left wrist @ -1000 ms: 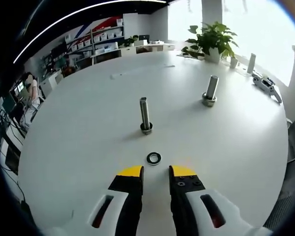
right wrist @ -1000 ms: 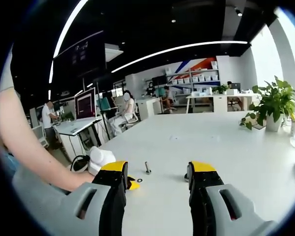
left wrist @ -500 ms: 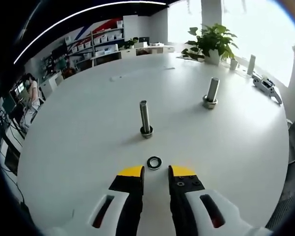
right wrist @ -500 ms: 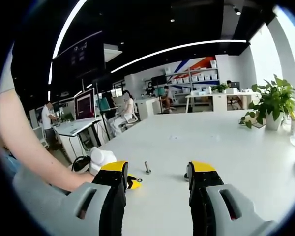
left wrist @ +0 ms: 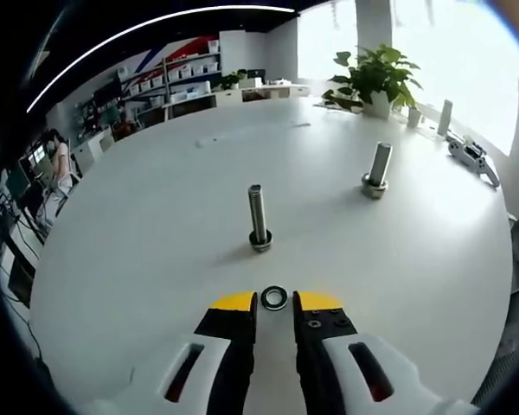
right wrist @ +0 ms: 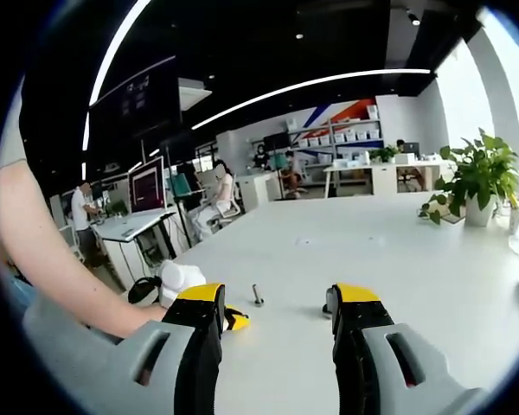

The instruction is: Place the washer onto the threaded stud by aligning its center hole with the stud, sliding it down to the base, and recovering from edge contact or off-axis alignment until the washer reaches the visible bottom stop.

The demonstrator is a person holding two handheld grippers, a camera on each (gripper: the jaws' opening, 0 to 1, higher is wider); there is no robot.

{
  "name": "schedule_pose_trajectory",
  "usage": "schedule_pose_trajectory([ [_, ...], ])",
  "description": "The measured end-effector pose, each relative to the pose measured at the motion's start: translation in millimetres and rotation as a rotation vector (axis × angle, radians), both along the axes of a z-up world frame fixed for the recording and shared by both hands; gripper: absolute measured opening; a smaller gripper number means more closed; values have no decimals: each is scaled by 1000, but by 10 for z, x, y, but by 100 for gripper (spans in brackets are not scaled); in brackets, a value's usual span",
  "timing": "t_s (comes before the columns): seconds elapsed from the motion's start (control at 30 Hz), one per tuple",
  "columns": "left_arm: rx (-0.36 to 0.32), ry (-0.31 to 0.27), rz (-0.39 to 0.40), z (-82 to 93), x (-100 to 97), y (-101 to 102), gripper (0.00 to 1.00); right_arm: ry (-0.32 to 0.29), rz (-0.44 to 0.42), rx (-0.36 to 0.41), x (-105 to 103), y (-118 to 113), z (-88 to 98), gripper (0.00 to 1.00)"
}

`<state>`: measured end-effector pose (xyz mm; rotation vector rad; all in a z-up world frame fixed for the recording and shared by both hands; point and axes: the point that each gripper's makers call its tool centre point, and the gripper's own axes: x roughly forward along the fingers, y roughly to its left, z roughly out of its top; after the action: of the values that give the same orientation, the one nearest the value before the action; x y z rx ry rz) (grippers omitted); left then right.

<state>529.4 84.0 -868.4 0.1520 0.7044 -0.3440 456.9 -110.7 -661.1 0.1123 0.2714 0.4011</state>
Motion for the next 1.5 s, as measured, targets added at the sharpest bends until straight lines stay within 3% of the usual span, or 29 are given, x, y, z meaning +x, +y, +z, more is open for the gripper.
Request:
schedule_pose_trajectory([
  [0.83, 6, 7, 10, 9, 5, -5, 10, 2, 2, 0, -10, 3, -1, 52],
  [1.5, 17, -34, -6, 89, -32, 2, 9, 7, 1, 3, -4, 1, -12, 52],
])
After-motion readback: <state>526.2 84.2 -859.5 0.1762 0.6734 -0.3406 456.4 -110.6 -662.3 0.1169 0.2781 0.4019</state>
